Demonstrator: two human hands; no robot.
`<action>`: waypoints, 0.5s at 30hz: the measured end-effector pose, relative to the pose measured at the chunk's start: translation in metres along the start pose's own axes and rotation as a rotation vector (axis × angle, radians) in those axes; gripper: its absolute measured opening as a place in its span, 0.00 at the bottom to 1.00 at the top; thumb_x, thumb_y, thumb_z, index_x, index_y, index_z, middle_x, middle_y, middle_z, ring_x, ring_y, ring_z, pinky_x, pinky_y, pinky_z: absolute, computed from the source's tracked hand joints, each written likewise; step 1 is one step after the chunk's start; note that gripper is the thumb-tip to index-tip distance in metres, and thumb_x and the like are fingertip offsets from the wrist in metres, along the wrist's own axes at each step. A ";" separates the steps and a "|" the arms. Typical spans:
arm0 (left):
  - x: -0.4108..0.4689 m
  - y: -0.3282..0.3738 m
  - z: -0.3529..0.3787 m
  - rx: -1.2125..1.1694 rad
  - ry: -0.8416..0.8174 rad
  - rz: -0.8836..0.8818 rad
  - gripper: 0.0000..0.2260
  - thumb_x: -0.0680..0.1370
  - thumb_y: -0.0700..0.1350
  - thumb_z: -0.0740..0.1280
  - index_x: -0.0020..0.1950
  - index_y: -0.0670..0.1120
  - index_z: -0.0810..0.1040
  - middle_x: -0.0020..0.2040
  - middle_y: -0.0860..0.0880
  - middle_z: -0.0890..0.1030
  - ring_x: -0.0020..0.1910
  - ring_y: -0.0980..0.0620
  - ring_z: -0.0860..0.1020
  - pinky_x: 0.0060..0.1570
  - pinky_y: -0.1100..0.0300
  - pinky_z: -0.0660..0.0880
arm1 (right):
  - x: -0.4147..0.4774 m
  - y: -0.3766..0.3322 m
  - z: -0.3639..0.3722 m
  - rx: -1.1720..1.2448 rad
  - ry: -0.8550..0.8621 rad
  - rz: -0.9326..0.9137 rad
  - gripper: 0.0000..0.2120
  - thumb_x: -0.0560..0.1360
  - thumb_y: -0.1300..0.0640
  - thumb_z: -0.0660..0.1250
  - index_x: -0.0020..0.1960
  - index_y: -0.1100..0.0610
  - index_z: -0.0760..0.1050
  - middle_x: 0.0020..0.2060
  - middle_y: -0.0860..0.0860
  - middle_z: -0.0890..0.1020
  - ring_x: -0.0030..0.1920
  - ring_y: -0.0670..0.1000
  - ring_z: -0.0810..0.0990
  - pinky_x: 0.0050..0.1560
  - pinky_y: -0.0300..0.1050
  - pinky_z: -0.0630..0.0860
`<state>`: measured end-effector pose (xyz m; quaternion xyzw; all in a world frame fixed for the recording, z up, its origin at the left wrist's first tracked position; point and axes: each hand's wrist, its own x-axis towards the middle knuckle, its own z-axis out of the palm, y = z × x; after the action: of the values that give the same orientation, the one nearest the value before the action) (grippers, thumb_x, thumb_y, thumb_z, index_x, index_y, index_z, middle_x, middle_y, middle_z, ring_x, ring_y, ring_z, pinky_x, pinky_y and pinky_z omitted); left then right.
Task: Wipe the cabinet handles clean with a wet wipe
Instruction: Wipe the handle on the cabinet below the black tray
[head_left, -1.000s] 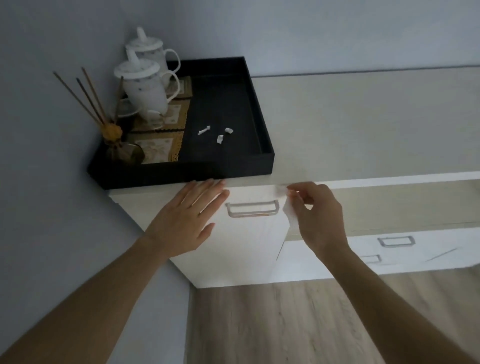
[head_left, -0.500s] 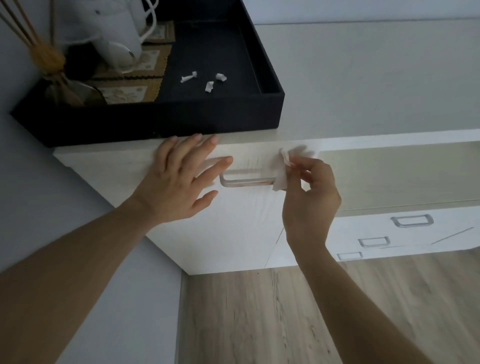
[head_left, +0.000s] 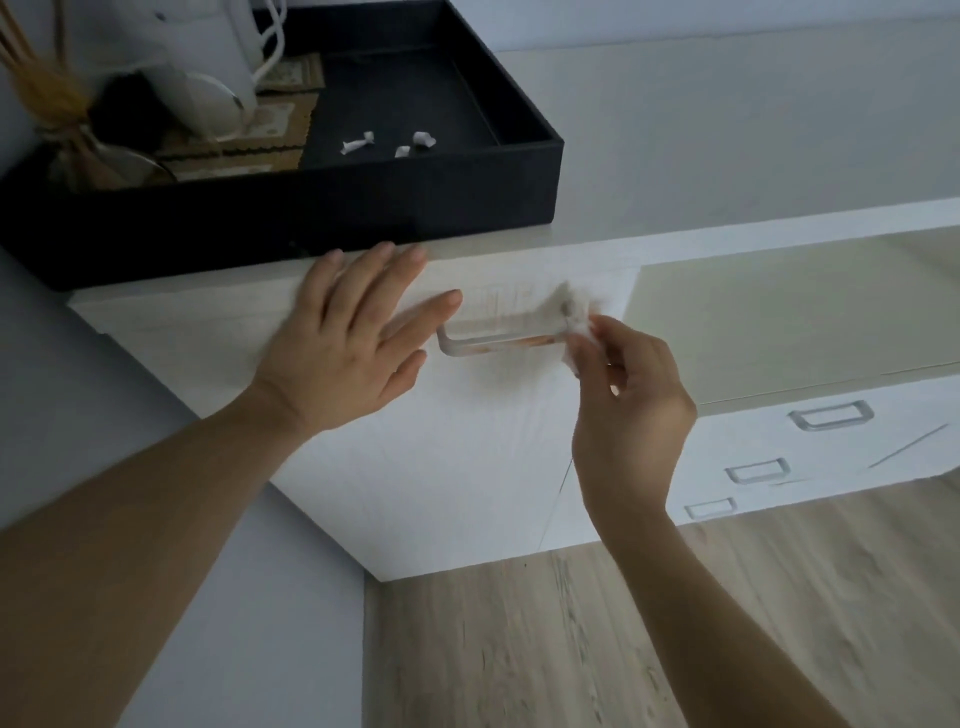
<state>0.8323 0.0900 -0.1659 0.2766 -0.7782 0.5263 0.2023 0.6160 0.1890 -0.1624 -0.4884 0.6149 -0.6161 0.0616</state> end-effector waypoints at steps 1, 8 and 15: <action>0.001 0.000 0.001 0.002 0.012 0.001 0.30 0.79 0.54 0.60 0.77 0.46 0.55 0.75 0.35 0.52 0.71 0.38 0.57 0.71 0.44 0.52 | -0.002 0.000 0.003 -0.014 0.011 -0.012 0.08 0.76 0.58 0.67 0.52 0.60 0.80 0.43 0.48 0.78 0.37 0.39 0.75 0.42 0.25 0.72; 0.001 0.005 0.009 0.054 0.057 -0.007 0.30 0.78 0.55 0.58 0.77 0.46 0.54 0.72 0.36 0.54 0.70 0.38 0.57 0.71 0.44 0.50 | -0.012 0.000 0.015 -0.030 0.040 -0.097 0.05 0.74 0.60 0.69 0.48 0.62 0.80 0.41 0.52 0.80 0.39 0.45 0.75 0.40 0.24 0.70; 0.000 0.004 0.011 0.056 0.053 -0.018 0.31 0.79 0.55 0.57 0.77 0.45 0.50 0.71 0.36 0.55 0.69 0.38 0.57 0.67 0.42 0.56 | 0.006 -0.002 0.004 0.115 0.052 0.172 0.03 0.76 0.55 0.66 0.48 0.48 0.75 0.45 0.43 0.79 0.42 0.44 0.79 0.44 0.45 0.79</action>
<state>0.8300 0.0809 -0.1726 0.2753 -0.7550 0.5531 0.2197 0.6169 0.1829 -0.1587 -0.4133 0.6197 -0.6552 0.1260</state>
